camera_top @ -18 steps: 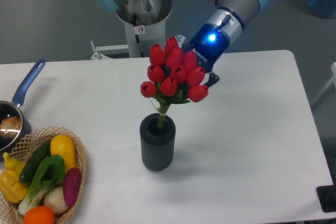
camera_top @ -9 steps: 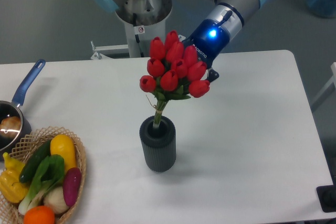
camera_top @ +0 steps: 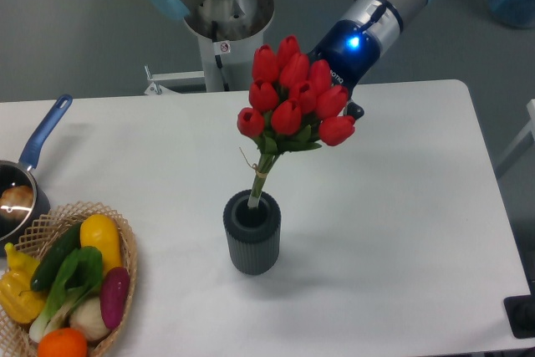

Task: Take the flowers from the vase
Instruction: 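Lift the gripped tulips up out of the grey vase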

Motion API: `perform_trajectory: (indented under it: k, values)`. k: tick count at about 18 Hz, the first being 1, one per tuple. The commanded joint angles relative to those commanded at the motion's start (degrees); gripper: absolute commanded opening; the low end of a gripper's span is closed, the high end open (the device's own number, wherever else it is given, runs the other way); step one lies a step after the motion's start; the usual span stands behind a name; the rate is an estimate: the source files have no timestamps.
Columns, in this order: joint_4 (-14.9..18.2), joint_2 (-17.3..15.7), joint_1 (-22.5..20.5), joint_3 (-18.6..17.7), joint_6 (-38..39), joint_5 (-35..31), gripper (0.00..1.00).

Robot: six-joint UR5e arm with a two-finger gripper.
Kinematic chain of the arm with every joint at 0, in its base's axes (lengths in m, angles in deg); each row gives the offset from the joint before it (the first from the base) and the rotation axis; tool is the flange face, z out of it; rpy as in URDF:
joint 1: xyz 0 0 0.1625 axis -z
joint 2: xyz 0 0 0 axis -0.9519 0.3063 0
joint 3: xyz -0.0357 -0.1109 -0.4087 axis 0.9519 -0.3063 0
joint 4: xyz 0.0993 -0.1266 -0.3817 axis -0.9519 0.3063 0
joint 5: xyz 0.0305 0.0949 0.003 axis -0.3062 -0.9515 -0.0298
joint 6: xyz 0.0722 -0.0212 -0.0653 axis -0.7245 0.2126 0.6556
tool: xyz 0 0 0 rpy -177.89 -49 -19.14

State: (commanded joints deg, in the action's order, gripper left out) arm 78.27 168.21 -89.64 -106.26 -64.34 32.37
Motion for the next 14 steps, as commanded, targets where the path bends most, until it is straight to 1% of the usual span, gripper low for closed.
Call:
perform_trajectory:
  k: [2,4,6,12,13,14]
  values:
    - [-0.1,0.2,0.1,1.6,2.7,-0.1,0.55]
    - [-0.1,0.2,-0.1,2.0,3.8,-0.3,0.54]
    - [-0.1,0.2,-0.7,2.6,3.9,-0.6,0.52]
    - [-0.6,0.2,-2.9,3.2,3.2,-1.1,0.52]
    - [-0.8,0.6,-2.9,3.7,2.5,-1.1,0.52]
    - [-0.7,1.7,-2.8,4.8,1.5,-1.1,0.52]
